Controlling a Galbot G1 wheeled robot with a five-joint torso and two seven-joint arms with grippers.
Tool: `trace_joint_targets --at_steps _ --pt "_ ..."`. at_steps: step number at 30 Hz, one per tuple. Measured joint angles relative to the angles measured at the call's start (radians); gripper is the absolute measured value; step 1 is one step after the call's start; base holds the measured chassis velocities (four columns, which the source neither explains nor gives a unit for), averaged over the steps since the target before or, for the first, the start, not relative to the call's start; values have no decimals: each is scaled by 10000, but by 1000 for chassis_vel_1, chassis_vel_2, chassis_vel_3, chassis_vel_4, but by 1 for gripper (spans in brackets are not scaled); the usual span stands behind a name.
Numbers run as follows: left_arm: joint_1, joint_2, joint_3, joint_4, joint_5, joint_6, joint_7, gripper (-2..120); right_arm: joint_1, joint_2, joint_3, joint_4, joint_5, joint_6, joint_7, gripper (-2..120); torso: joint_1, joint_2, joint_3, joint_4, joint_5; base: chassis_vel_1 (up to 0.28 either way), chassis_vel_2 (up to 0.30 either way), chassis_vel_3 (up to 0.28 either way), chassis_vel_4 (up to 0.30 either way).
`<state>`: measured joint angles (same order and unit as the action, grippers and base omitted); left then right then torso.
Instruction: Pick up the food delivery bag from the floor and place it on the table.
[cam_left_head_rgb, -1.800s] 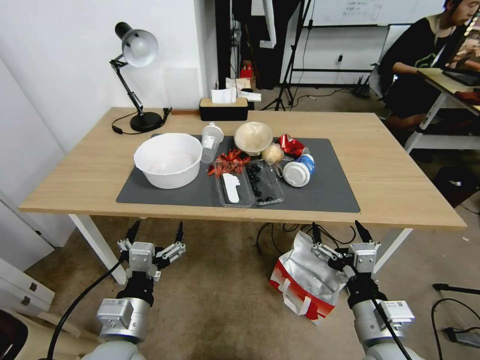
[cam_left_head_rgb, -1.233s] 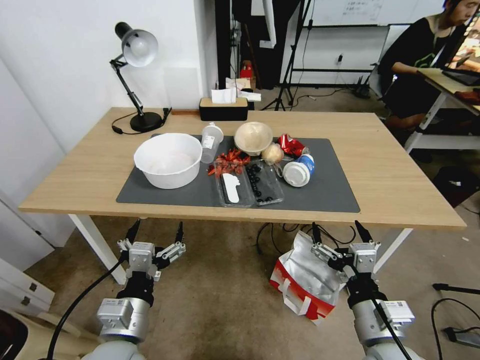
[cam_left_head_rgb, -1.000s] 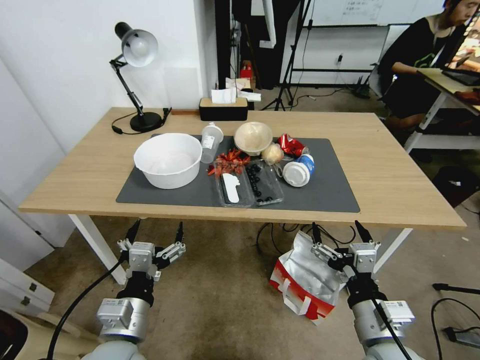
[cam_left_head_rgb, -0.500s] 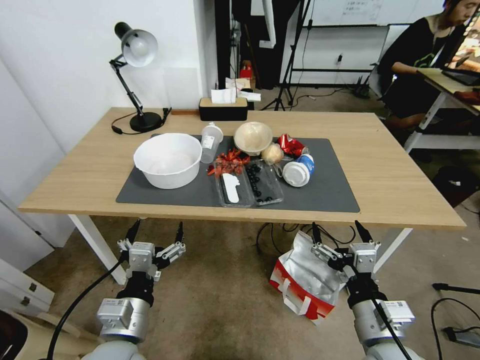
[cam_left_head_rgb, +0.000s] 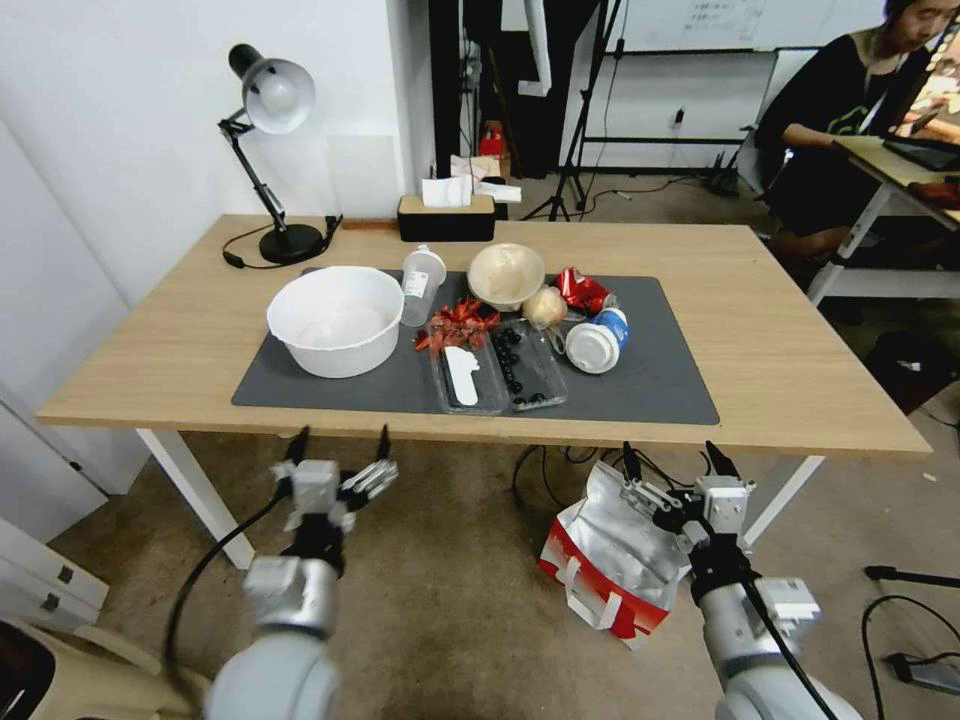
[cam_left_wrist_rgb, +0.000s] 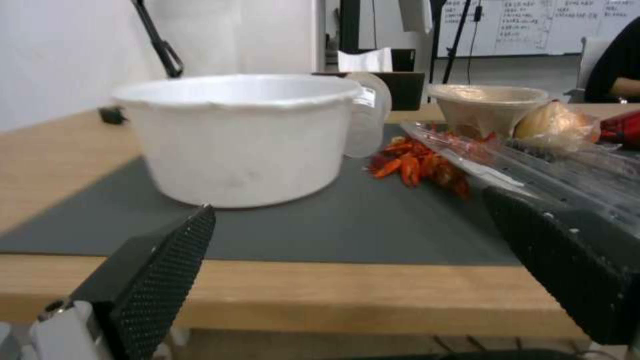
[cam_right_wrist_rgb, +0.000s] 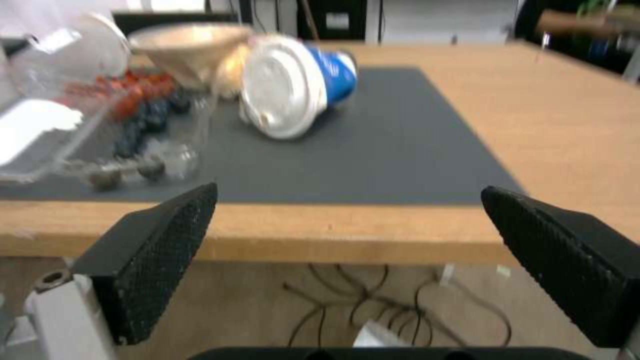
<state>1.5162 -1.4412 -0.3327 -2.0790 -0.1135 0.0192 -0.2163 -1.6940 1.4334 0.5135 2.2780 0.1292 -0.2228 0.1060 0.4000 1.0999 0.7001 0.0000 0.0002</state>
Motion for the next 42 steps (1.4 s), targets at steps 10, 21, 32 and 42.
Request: trace_joint_targets --at_steps 10,21,32,42 --pt "-1130 431 744 803 -793 -342 -574 100 1187 -756 -142 10 1787 -2296 1542 100 1 0 -1 5 -9 0 0 0 0" --pt "-950 482 559 747 -733 -802 -59 93 1002 -697 -76 249 1599 -2108 1478 100 0 0 -1 0 -2 0 0 0 0" --pt "-716 510 540 612 -767 -825 1 93 845 -751 2 -81 333 -64 357 100 0 0 -1 0 -3 0 0 0 0" --pt "-591 489 555 533 -758 -825 -47 93 797 -869 28 -184 307 208 192 100 -1 1 -1 0 -2 0 0 0 0"
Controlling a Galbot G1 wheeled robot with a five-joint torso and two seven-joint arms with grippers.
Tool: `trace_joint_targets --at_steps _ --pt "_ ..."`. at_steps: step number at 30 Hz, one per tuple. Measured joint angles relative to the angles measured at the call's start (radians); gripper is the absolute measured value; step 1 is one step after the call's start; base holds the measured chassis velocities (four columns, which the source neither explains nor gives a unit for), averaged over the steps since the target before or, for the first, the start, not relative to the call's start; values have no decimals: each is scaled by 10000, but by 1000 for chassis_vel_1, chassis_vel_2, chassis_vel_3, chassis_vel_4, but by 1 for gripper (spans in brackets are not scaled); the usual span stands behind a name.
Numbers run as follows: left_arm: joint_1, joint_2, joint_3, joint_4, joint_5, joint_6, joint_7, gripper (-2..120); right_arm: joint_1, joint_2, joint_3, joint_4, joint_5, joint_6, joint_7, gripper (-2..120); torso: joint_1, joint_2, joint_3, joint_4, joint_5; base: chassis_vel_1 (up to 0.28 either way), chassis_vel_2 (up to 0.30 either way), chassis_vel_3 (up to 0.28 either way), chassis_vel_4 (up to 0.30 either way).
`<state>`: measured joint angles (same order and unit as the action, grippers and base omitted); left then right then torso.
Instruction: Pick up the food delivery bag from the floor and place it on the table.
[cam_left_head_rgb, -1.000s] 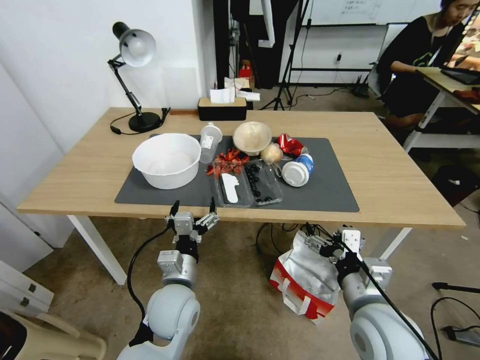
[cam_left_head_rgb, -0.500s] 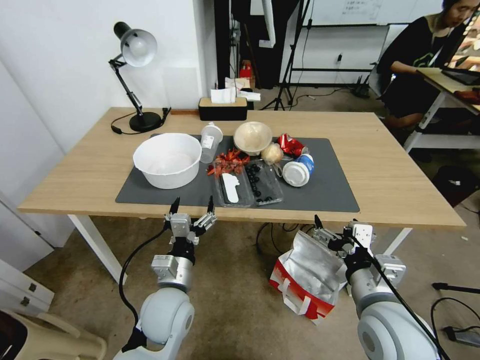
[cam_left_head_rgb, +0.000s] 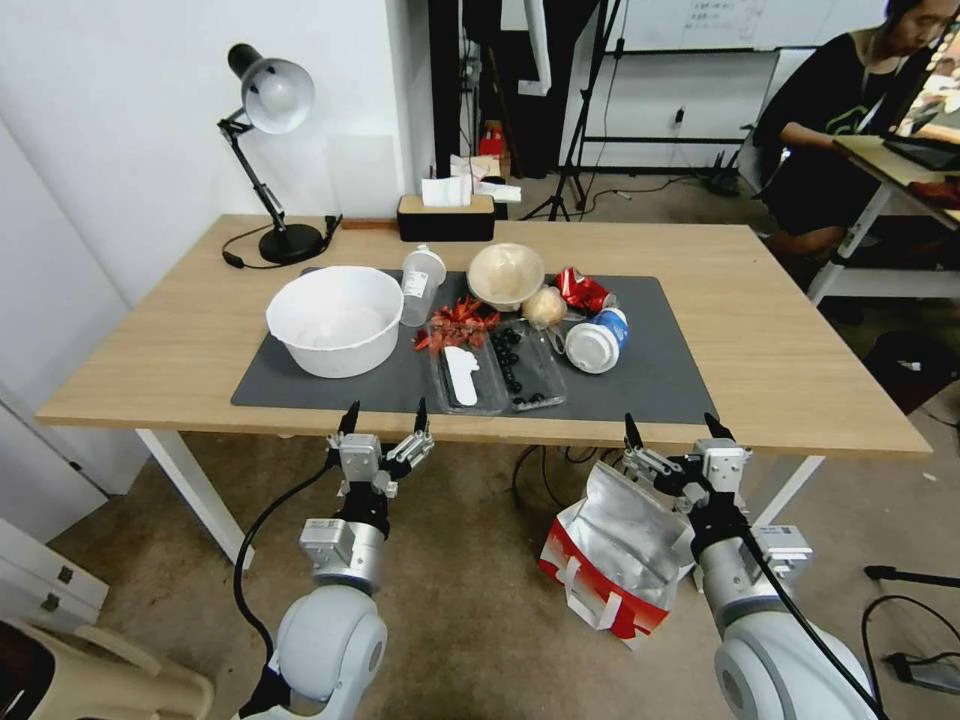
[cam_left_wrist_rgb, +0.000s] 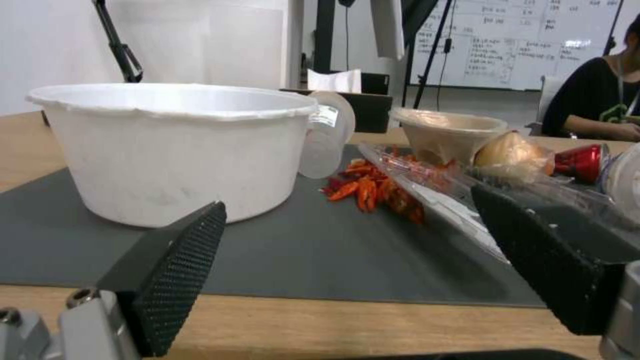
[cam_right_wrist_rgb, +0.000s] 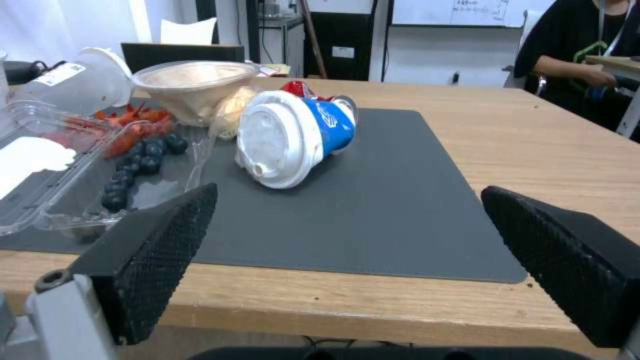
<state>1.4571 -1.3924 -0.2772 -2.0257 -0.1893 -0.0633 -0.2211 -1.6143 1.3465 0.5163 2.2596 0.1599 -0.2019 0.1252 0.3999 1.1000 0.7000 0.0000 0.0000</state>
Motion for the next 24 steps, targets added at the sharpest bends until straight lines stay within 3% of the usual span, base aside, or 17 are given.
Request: trace_joint_targets --at_steps 12,24 --pt "17 -29 -19 -5 -17 -54 -19 95 110 -62 5 -100 33 34 -9 100 -23 -46 -23 0 0 0 0 0 0" --pt "9 -62 10 43 -43 -255 5 97 133 -37 -7 -133 59 24 35 100 -308 -694 -384 -1 0 0 0 0 0"
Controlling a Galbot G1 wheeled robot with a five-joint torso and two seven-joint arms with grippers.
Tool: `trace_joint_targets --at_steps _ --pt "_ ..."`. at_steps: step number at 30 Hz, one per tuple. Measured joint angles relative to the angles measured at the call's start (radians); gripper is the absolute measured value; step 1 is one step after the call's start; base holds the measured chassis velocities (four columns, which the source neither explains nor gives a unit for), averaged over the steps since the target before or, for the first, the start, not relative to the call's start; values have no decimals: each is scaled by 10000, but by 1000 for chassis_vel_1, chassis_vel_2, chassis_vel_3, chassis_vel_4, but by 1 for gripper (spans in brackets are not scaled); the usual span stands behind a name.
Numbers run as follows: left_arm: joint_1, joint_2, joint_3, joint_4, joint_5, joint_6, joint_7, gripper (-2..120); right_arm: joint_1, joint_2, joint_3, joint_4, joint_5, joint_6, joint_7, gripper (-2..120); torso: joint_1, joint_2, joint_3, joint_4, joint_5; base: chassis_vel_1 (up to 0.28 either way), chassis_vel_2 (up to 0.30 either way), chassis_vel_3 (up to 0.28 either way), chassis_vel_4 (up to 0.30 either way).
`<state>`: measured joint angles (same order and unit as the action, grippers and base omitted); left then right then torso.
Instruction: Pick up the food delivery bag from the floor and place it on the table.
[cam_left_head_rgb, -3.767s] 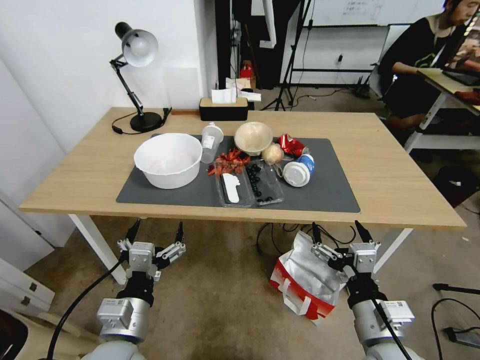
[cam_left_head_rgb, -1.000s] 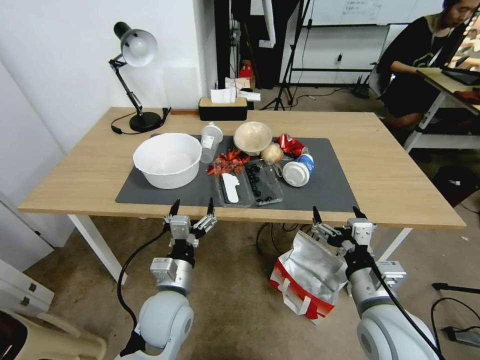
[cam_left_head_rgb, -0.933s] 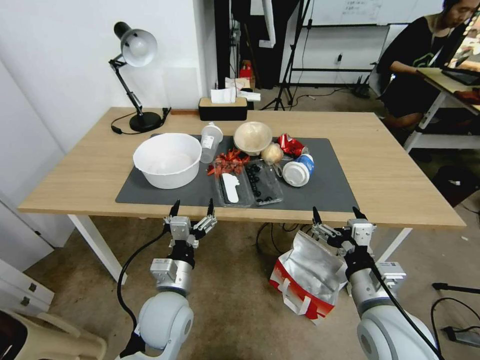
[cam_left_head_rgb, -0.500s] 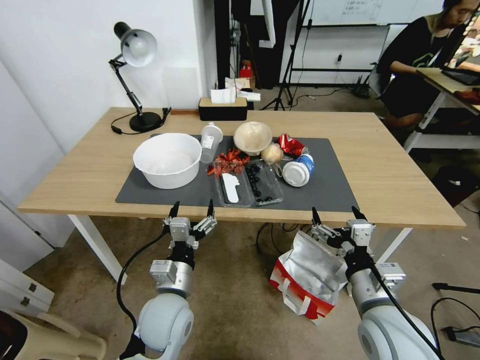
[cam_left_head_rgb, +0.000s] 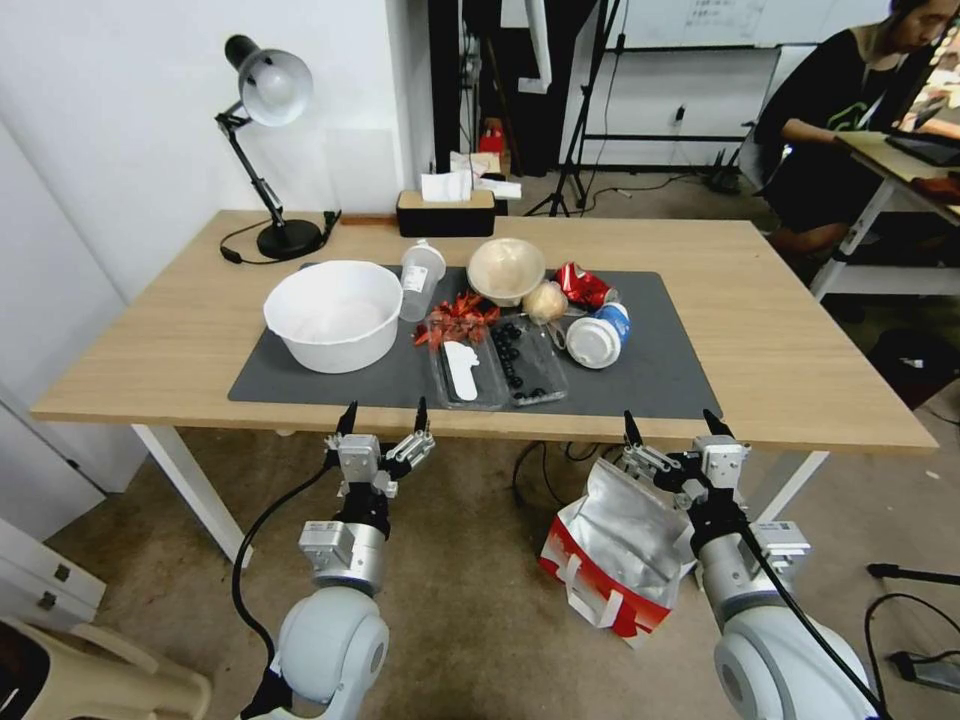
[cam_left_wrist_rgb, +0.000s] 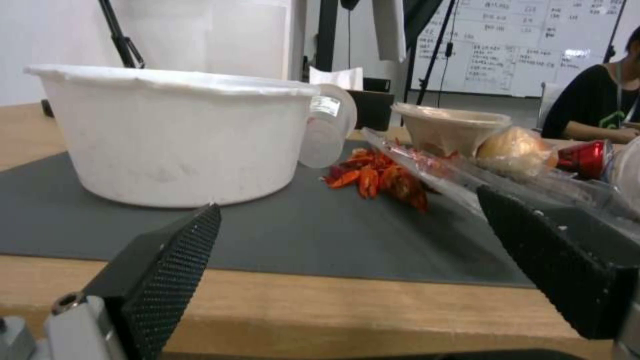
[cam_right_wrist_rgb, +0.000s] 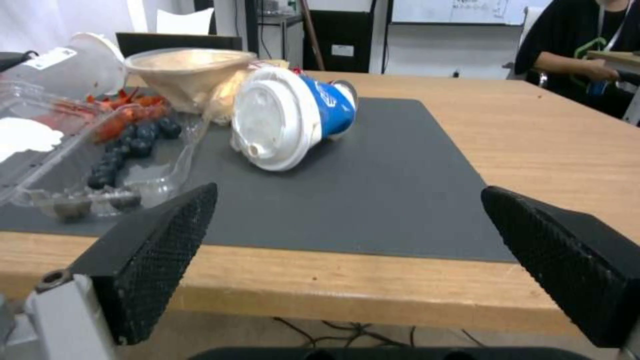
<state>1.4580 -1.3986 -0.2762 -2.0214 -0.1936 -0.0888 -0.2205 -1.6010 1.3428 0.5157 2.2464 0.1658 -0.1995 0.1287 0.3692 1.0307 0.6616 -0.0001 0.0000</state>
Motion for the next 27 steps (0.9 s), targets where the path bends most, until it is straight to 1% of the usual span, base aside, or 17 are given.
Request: trace_joint_targets --at_steps 2,5,6,8,9,12,17,20,21,27 --pt "0 0 0 1 0 -12 1 97 -3 4 0 0 0 -4 3 100 -27 -64 -36 0 0 0 0 0 0" --pt "8 2 -3 1 -5 -32 3 97 -17 19 -1 0 0 -16 10 100 -114 -271 -154 0 0 0 0 0 0" --pt "8 2 -3 1 -5 -32 3 97 -17 19 -1 0 0 -16 10 100 -114 -271 -154 0 0 0 0 0 0" --pt "15 7 -4 1 -7 -47 4 97 -31 35 -5 6 2 -21 11 100 -183 -422 -240 0 0 0 0 0 0" --pt "15 7 -4 1 -7 -47 4 97 -31 35 -5 6 2 -21 11 100 -183 -422 -240 0 0 0 0 0 0" --pt "30 9 -4 1 -11 -62 4 97 -52 52 -11 17 1 -26 14 100 -276 -629 -357 0 0 0 0 0 0" --pt "83 6 4 14 -11 -100 4 99 -71 54 -15 32 1 -29 16 100 -361 -818 -460 1 0 0 0 0 0" --pt "132 3 12 27 -11 -146 1 99 -75 69 -35 35 2 -35 18 100 -451 -1026 -577 0 0 0 0 0 0" --pt "132 3 12 27 -11 -146 1 99 -75 69 -35 35 2 -35 18 100 -451 -1026 -577 0 0 0 0 0 0" --pt "167 8 -4 28 -10 -184 -5 100 -76 76 -47 36 -2 -43 18 100 -574 -1324 -755 0 0 0 0 0 0"
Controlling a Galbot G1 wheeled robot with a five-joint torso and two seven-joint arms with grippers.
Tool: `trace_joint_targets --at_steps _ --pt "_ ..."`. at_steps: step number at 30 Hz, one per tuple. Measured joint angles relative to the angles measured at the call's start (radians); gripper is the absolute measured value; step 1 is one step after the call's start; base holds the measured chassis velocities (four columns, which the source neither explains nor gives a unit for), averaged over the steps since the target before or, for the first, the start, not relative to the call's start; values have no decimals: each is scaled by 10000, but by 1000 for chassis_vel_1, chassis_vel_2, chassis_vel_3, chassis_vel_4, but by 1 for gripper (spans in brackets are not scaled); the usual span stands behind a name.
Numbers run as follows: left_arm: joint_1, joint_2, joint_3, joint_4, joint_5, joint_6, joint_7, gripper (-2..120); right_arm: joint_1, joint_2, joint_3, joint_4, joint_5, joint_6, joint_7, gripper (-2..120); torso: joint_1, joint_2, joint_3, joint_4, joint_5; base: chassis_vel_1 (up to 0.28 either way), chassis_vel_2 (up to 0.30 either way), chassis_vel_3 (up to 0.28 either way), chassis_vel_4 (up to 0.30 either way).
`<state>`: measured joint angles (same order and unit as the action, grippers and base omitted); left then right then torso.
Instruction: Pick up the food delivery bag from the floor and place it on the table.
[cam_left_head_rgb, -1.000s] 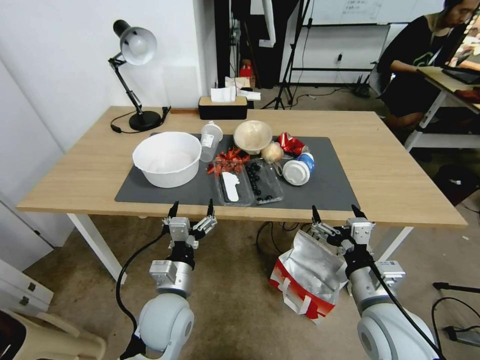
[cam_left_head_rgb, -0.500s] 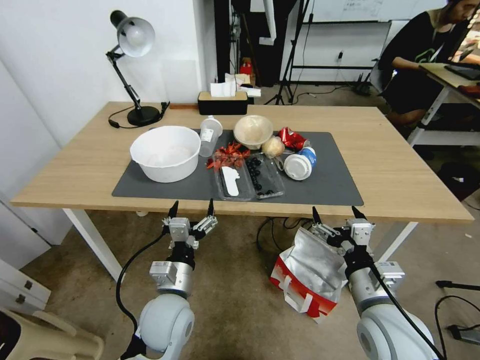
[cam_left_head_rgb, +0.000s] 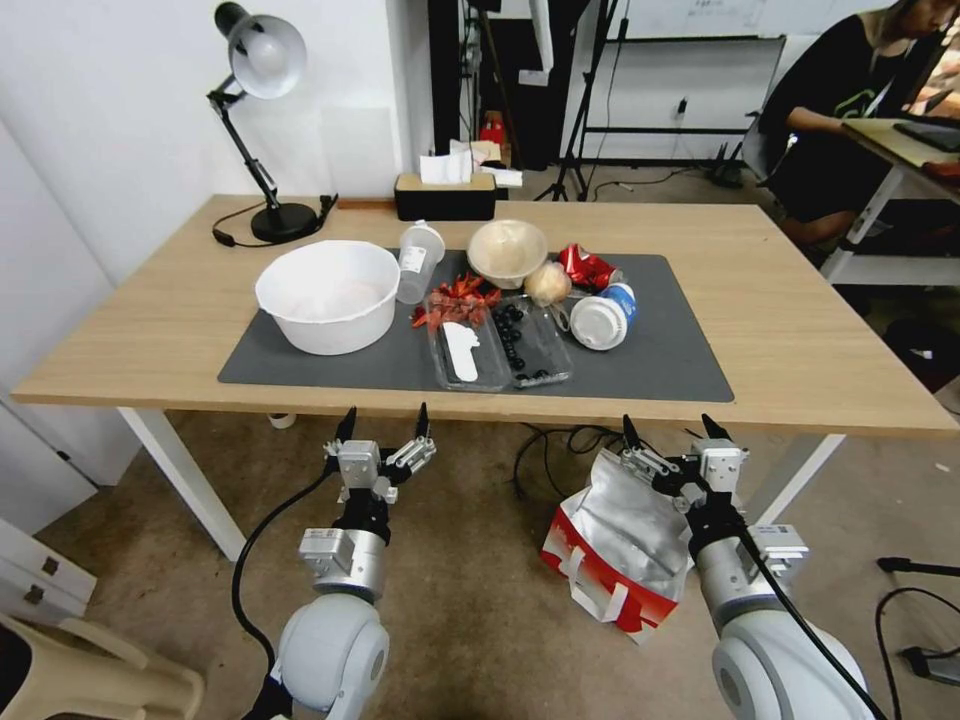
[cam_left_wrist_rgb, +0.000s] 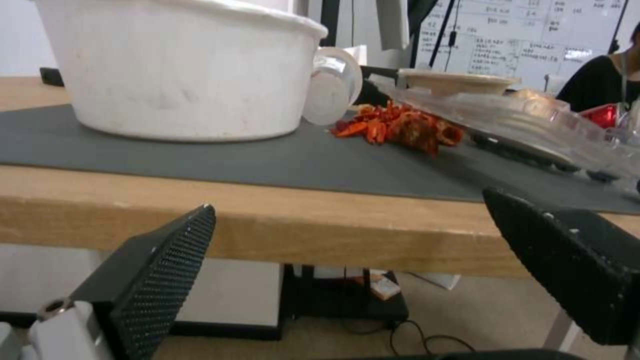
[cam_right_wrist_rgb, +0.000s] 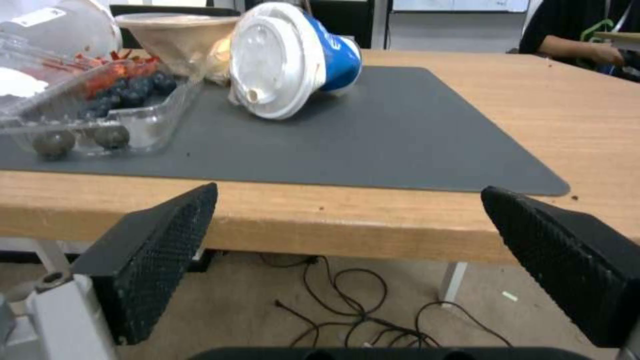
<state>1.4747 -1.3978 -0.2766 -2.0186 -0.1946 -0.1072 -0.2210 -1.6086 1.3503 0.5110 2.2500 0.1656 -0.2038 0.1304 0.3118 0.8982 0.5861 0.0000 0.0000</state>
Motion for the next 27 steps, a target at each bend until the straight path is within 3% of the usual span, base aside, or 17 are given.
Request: trace_joint_targets --at_steps 27 --pt "291 6 -77 -18 -12 -211 -7 100 -136 79 -58 4 -65 -9 -38 100 -529 -1245 -716 0 -1 0 0 0 0"
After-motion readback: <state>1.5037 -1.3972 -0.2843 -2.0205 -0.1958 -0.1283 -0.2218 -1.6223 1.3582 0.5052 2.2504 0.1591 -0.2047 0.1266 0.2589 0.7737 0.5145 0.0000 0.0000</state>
